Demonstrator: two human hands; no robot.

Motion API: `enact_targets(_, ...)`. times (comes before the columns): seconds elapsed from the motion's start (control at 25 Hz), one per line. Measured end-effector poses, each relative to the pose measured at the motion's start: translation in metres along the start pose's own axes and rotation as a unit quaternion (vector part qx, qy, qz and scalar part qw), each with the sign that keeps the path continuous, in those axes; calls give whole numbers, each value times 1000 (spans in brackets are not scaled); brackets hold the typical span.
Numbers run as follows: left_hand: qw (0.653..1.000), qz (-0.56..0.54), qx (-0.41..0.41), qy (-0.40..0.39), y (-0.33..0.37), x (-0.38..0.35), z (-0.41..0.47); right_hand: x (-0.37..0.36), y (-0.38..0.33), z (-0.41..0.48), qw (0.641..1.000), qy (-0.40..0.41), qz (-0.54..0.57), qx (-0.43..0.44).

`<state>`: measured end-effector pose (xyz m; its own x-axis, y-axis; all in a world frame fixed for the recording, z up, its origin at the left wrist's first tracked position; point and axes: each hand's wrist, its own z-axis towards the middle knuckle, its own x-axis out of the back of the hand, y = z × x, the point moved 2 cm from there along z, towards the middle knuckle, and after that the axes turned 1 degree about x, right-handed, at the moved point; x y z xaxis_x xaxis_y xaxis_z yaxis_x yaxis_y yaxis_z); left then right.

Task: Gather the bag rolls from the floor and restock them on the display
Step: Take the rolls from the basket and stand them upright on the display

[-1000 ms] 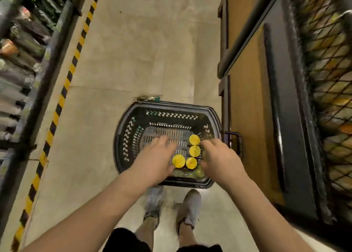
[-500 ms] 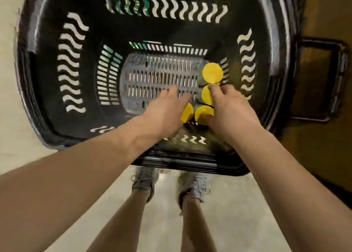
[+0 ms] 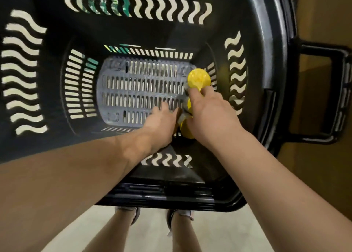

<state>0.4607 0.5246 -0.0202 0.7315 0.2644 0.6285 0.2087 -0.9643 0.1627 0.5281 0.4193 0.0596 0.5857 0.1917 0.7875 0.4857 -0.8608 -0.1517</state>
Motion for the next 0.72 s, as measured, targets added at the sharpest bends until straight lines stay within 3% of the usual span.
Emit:
enact_targets(0.36, 991, -84, -30, 97, -60, 41, -27, 1, 14, 84, 994, -14, -15, -107)
enact_targets(0.56, 984, -111, -30, 139, -98, 60, -37, -26, 18, 120, 983, -38, -159, -84)
enact_targets(0.72, 972, -145, -32, 180, -122, 83, -60, -8, 11, 111, 993, -5, -75, -92)
